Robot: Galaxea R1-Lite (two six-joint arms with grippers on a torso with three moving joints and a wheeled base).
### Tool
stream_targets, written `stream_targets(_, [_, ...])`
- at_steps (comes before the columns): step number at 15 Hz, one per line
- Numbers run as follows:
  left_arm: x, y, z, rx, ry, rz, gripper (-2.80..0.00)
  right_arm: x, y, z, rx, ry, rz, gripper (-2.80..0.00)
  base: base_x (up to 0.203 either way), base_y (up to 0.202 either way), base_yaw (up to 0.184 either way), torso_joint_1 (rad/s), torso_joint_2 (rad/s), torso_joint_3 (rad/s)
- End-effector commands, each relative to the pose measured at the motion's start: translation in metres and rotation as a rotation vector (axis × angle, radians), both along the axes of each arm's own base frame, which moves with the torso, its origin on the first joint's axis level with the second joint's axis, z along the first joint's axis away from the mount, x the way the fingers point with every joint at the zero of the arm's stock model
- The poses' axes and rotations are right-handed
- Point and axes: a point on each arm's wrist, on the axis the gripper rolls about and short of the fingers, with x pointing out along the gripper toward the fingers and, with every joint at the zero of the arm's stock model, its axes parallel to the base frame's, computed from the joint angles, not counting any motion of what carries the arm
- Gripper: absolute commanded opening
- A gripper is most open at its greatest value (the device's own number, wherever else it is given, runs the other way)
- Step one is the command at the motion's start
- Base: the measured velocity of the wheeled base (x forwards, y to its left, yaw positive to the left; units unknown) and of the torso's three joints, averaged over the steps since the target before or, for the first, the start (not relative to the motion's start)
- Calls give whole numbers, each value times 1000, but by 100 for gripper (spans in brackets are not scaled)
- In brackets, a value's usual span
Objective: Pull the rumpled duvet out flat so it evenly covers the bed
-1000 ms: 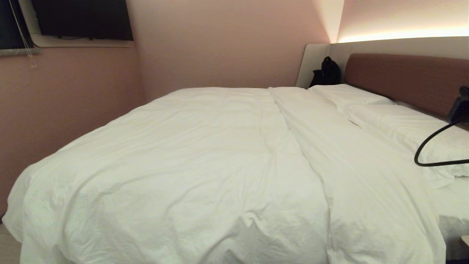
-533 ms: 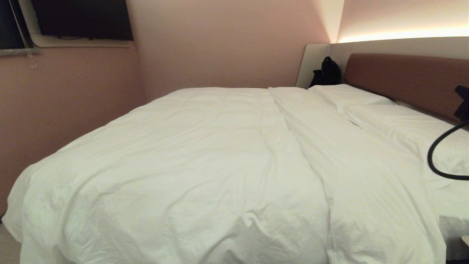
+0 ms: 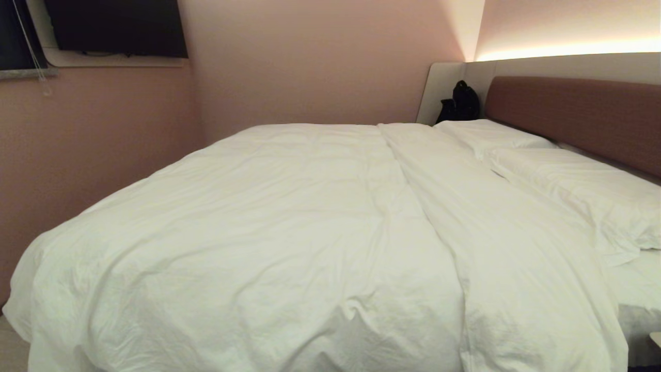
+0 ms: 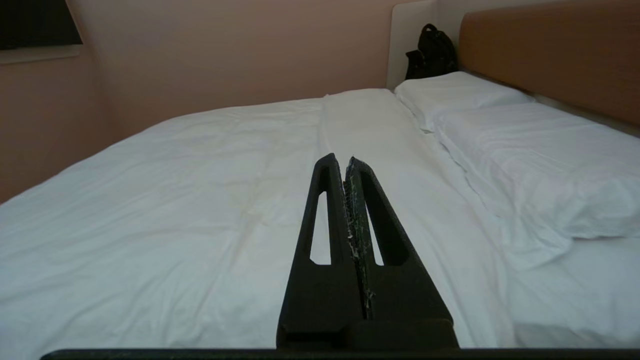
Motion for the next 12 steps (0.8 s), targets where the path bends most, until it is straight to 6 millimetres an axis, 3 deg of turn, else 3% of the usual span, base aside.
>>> stream_targets(1, [0,0,0,0,0,0,-280,-53,3,-53,-37,275,-10,-280,0,0,0,0,0,0])
stream_targets(4, [0,0,0,0,0,0,-280,-80,4,-69,-57,237,-15,-280,0,0,0,0,0,0])
stream_targets(12, [0,0,0,0,0,0,-280,-111,1,-97,-62,109,24,-280,0,0,0,0,0,0])
